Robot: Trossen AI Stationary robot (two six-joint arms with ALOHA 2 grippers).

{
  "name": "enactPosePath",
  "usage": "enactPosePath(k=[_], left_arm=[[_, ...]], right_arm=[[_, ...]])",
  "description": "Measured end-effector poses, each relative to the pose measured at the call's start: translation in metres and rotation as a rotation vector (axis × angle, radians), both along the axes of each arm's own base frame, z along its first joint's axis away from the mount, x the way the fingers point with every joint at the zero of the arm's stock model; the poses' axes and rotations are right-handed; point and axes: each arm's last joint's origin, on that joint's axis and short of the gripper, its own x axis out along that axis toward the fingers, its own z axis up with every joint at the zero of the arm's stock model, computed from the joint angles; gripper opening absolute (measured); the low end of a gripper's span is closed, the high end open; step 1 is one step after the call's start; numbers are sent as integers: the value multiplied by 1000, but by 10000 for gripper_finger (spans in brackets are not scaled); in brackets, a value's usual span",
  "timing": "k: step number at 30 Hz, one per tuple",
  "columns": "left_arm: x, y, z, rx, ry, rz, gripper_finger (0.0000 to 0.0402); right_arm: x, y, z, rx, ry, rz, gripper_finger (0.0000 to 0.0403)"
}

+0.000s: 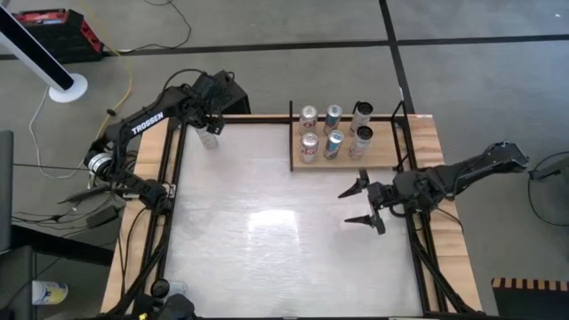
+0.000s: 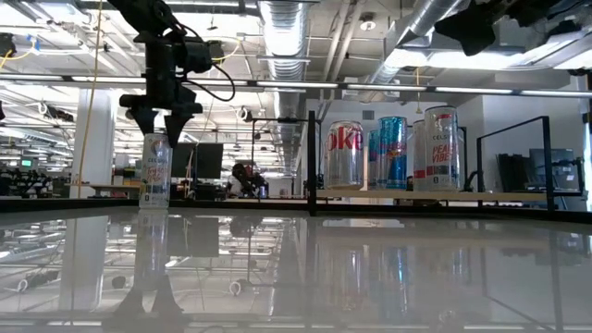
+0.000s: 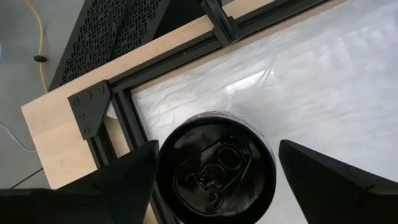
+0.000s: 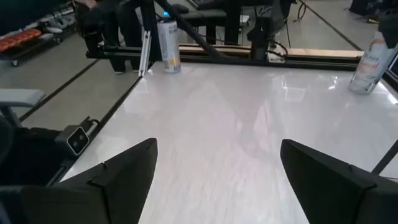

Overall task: Place canned beverage on shelf
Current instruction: Put the top white-yellow soda can on the shelf

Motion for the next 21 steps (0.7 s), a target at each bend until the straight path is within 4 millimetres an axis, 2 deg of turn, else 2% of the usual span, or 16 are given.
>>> enactPosePath(k=[13, 21], left_arm=[[-2, -4, -1, -48, 30, -34, 246], [4, -10, -1, -63, 28, -94, 244]], right_arm=[[4, 11, -6, 17, 38, -22, 362], [5, 11, -7, 44, 43, -30, 361]])
